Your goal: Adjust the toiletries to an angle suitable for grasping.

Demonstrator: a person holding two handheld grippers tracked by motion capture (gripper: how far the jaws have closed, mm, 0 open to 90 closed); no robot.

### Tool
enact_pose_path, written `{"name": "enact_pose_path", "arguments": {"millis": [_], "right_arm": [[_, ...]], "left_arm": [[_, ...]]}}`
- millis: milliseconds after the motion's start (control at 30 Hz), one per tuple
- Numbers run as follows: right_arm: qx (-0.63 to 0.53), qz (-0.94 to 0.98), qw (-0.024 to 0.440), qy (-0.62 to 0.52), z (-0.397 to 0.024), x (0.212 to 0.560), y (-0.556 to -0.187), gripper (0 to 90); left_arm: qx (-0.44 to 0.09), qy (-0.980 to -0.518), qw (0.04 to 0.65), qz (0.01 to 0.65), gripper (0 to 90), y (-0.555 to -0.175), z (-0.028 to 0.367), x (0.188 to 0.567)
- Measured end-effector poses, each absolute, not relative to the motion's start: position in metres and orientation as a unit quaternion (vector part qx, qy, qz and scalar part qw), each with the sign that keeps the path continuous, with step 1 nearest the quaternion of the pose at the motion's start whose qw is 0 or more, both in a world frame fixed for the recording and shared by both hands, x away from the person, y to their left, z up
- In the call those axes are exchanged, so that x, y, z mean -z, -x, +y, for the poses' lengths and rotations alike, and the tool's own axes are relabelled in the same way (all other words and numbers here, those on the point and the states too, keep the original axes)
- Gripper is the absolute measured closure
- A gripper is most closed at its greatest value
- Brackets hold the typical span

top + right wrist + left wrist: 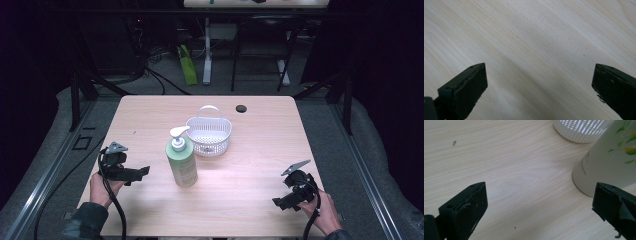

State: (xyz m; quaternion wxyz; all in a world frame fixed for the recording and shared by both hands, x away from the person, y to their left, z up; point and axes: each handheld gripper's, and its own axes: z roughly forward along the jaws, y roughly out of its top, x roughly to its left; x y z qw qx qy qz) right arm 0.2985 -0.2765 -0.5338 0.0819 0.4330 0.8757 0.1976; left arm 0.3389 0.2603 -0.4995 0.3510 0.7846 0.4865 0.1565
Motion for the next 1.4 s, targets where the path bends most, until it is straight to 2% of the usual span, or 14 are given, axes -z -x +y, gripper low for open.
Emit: {"name": "enact_pose_path", "arguments": {"millis": [333,1400], "right_arm": [[-0.198,0.876,0.080,-0.433,-0.275,0.533,-0.298,0.0],[-0.202,0.874,0.080,-0.435,-0.276,0.532,-0.298,0.0]], "left_arm": [[-0.142,-0.790,0.379,0.461,0.0,-0.332,0.252,0.493],[-0.163,-0.796,0.442,0.381,0.0,-0.313,0.208,0.461]]}}
